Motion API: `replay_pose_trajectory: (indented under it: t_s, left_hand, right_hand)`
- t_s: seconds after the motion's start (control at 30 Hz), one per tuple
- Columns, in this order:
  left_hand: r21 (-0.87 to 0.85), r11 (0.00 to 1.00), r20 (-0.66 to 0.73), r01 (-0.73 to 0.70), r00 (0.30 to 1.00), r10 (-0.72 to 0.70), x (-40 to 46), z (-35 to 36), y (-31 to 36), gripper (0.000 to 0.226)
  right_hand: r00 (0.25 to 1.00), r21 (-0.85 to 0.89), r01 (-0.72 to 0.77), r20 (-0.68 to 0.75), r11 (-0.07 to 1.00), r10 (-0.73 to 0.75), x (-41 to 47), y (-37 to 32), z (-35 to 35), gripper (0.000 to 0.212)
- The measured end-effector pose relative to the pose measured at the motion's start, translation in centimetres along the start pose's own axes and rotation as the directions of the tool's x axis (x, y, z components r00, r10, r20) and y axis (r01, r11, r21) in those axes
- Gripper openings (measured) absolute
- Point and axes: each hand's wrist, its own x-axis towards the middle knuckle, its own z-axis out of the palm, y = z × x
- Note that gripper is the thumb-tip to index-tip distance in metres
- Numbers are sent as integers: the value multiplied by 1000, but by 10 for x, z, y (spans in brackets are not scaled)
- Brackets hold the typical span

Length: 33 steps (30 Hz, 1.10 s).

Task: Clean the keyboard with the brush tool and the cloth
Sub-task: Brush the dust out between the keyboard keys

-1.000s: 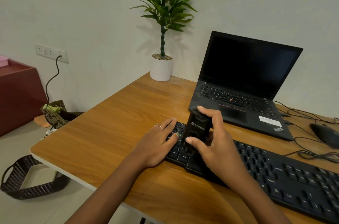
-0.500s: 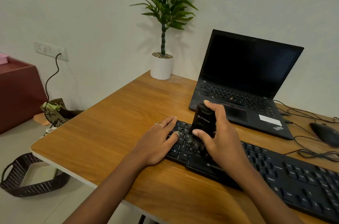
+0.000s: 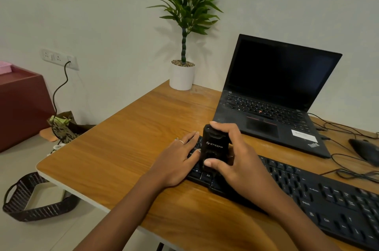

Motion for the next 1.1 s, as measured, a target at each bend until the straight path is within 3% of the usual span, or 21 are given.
replay_pose_trajectory:
  t_s: [0.1,0.17,0.27,0.33,0.5,0.67,0.83,0.93,1.0,1.1]
  left_hand:
    - [25,999,7,45,999,-45,-1,-1,2,55]
    - [35,998,1,52,999,-52,-2,-2,5,55]
    - [20,999,-6,31,1000,-30,-2,-3,5,55]
    - [20,999,-3,30,1000,-30,-1,-3,4,55]
    - [26,999,-7,45,999,-45,-2,-1,4,55]
    - [11,1000,-10,23,1000,-23,-1,-1,3,55]
    - [28,998,-1,61,998,-61,-3,-1,4,56]
    - [25,999,-4,43,999,-43,-2,-2,4,55]
    - [24,999,-10,32,999,-32,-2,-2,5,55]
    - [32,999,-8,45,999,-44,-2,-2,5,56]
  right_hand:
    - [992,-110,-76,-104,991,65,9,11,-8,72]
    - [976,-88,-124,-189,988,106,11,14,-10,73]
    - [993,38,-79,-90,996,82,2,6,-5,72]
    - [997,27,-68,-44,997,69,-3,5,-5,71]
    - [955,-95,-180,-255,979,151,9,18,-11,72]
    - [997,-40,-43,-68,998,40,-2,4,2,71]
    - [957,-59,-159,-255,985,140,8,18,-7,72]
    - [984,85,-111,-133,990,121,-1,6,0,71]
    - [990,43,-101,-91,994,104,-2,6,0,71]
    - [963,-76,-163,-228,984,142,10,19,-9,71]
